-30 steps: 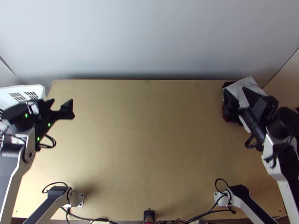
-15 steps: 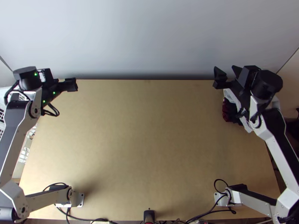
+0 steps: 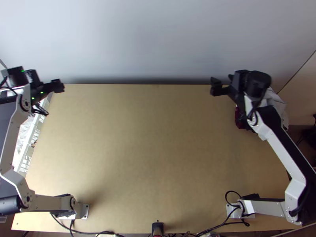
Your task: Fold the t-shirt
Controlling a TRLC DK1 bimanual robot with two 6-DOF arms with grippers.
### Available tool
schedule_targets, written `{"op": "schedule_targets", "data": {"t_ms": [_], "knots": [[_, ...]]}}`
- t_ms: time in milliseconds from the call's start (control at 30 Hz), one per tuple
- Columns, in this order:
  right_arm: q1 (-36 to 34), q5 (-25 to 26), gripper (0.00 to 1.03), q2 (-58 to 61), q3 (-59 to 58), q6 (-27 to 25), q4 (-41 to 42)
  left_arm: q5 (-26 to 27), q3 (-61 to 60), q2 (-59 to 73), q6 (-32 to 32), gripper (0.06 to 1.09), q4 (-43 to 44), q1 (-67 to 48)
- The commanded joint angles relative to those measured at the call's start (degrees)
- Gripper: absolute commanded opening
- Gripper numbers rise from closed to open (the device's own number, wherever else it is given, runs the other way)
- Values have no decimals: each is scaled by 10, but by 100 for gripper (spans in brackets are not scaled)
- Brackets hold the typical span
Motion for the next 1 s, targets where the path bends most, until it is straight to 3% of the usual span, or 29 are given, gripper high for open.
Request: {"op": "schedule_targets", "data": {"t_ms": [0, 333, 800, 967], "knots": [[63, 3, 96, 58, 24, -25, -6, 0, 13, 56, 29, 104, -11, 120], [135, 35, 96, 72, 32, -25, -27, 0, 35, 145, 114, 104, 28, 267], [142, 57, 96, 35, -31, -28, -28, 0, 141, 346, 148, 104, 16, 389], [147, 60, 96, 28, -41, -28, -29, -41, 141, 390, 176, 104, 37, 406]]}}
